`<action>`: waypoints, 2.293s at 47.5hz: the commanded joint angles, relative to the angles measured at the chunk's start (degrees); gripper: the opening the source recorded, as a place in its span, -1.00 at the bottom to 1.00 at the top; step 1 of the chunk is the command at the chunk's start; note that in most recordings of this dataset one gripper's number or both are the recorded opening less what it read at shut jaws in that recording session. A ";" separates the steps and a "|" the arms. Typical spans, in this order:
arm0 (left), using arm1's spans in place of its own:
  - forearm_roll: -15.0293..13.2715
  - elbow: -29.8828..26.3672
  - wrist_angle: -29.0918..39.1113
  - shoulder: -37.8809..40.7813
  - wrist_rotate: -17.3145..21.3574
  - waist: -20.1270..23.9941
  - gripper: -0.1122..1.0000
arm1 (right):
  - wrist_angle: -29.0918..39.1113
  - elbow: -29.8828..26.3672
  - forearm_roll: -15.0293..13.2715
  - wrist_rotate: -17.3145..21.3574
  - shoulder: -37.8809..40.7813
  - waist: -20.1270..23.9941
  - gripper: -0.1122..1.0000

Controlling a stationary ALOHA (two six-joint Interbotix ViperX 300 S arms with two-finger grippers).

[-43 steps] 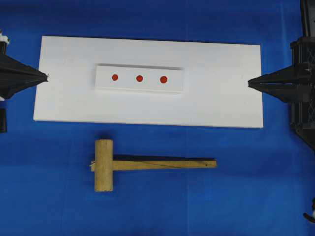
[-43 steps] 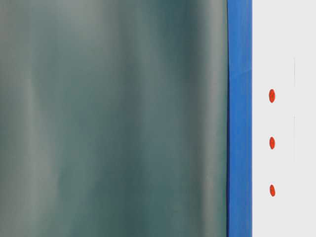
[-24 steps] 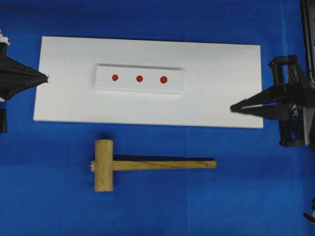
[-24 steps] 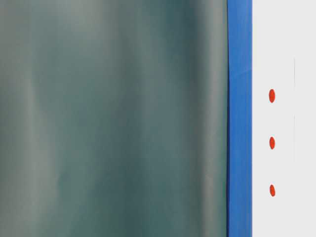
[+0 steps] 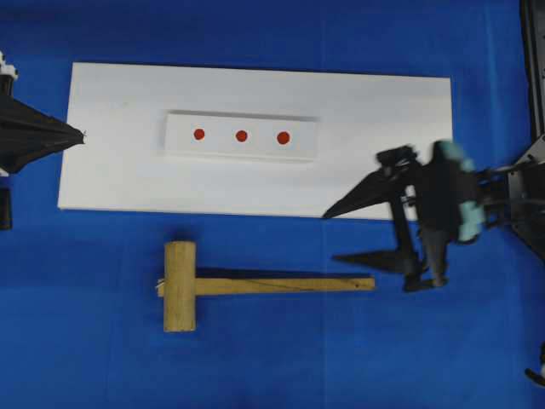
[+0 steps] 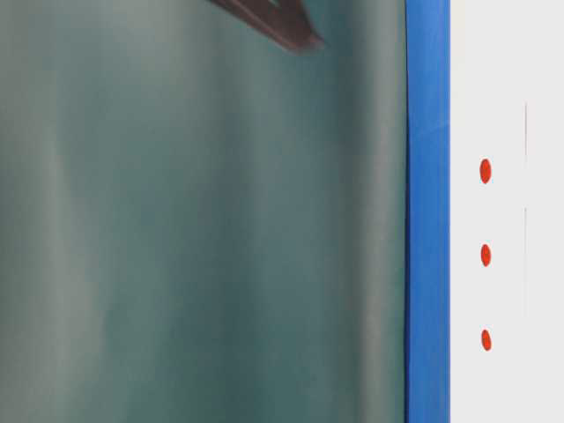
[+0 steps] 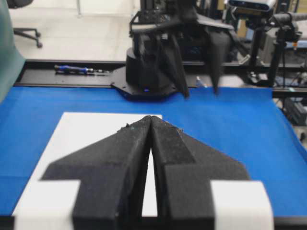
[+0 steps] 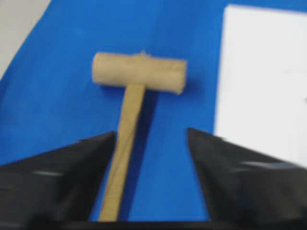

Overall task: Hit the mark with a hammer.
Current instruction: 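Reach the right gripper down to the wooden mallet handle, then close the right gripper on the mallet handle near its end, then lift the mallet with the right gripper and carry it over the board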

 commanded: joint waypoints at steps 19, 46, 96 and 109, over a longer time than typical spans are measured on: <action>-0.09 0.26 -0.26 0.53 -0.09 -0.09 -0.80 | -11.25 -11.78 7.82 1.23 26.02 3.60 0.74; -0.18 0.88 -0.26 0.26 -0.26 -0.09 -0.80 | -14.24 -16.17 14.59 1.05 38.50 5.89 0.71; -0.18 0.97 1.14 0.00 -0.70 -0.09 -0.80 | -3.69 -17.31 14.33 -5.36 19.51 5.45 -0.63; -0.09 1.05 1.49 0.00 -2.46 -0.09 -0.80 | -0.62 -17.75 14.41 -7.65 14.06 5.19 -0.63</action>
